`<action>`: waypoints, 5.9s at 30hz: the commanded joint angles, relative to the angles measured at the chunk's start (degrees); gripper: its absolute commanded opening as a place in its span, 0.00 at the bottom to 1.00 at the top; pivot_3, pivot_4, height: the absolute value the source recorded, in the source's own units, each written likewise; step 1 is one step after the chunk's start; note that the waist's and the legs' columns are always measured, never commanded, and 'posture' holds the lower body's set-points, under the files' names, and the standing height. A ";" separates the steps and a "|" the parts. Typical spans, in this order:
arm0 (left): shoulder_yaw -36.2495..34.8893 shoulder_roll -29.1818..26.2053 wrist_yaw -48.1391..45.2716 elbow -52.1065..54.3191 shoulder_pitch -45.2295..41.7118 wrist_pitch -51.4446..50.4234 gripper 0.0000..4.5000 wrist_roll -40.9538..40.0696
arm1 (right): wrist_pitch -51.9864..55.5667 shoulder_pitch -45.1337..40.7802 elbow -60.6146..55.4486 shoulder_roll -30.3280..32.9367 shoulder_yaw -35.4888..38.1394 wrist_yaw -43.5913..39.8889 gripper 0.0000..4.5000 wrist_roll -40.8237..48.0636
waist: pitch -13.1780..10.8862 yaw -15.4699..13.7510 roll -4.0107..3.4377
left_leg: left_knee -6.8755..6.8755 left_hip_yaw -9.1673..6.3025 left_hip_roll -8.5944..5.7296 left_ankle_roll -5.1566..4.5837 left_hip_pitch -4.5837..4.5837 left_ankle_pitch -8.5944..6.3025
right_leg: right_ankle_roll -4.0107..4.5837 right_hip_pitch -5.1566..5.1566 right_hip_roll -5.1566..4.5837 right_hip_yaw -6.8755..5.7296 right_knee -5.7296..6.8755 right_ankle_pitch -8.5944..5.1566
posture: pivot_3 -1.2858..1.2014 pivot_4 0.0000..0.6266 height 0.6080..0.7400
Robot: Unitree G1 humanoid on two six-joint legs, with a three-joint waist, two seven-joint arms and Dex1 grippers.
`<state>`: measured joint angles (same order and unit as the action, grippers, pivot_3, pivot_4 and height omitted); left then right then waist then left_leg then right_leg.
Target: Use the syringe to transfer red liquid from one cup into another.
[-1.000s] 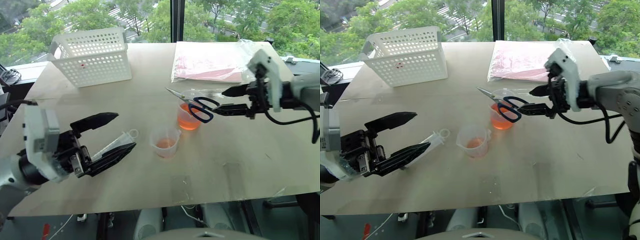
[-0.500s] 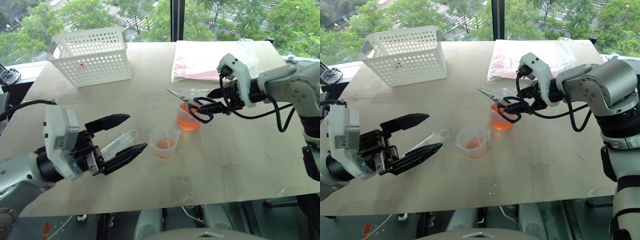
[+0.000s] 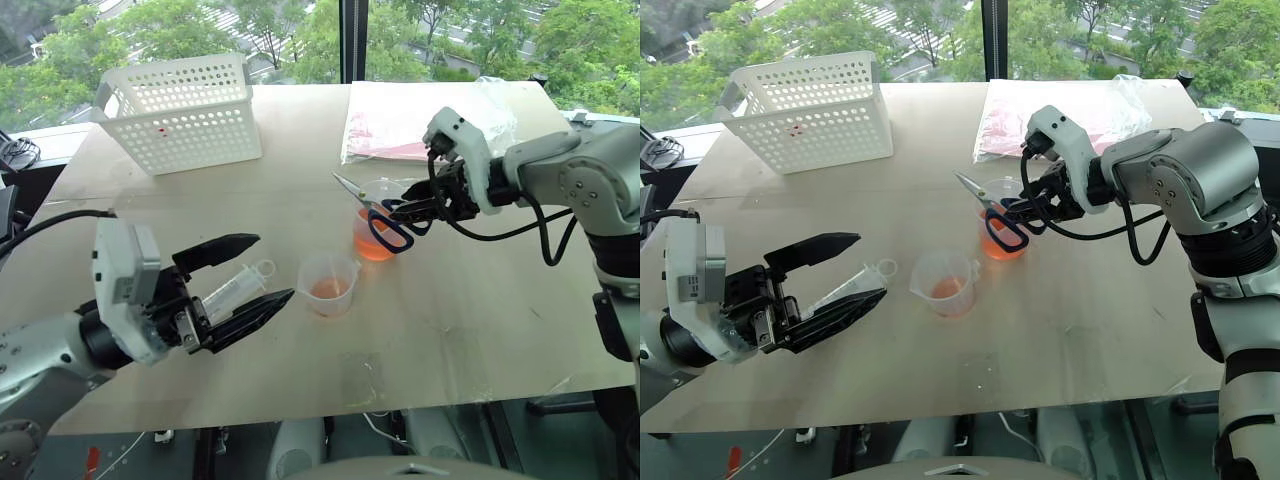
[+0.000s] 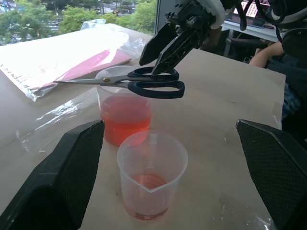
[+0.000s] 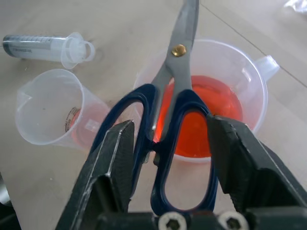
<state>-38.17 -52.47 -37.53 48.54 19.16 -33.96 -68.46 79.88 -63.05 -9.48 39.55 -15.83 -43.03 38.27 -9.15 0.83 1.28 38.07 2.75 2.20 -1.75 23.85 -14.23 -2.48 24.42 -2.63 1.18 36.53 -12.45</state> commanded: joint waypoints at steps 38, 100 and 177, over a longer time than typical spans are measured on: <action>-0.59 2.25 -0.20 2.72 1.01 1.09 1.00 1.57 | 2.96 0.60 -4.74 -1.79 -0.81 1.75 0.62 -1.98 | 0.00 0.04 0.00 | 0.00 -0.01 0.00 0.00 0.00 0.00 | 0.00 0.01 -0.01 0.00 0.01 0.00 | 0.52 0.24 1.00; 20.73 -0.09 4.26 1.02 -23.79 0.01 1.00 -2.95 | -19.90 28.85 20.54 10.63 12.71 4.09 0.41 -17.52 | -0.08 -0.02 0.00 | 0.04 0.00 0.00 -0.01 -0.10 0.00 | -0.01 -0.06 0.43 0.28 0.03 0.01 | 0.52 0.24 1.00; 4.14 18.43 -7.66 -34.74 -79.47 -57.07 0.30 33.20 | -39.94 51.59 -28.53 10.20 34.52 5.14 1.00 25.04 | -0.39 -1.96 0.80 | 0.64 -0.83 -0.05 0.00 -0.19 0.03 | -0.36 -0.74 0.32 -0.29 0.21 -0.15 | 0.52 0.24 1.00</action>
<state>-29.88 -39.90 -52.82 11.37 -57.27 -90.86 -35.64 39.96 -9.36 -39.99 50.16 19.18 -40.07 63.37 -9.53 -1.13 2.08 38.77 1.89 2.11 -1.74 23.63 -14.20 -2.87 23.57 -2.31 0.95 36.76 -12.59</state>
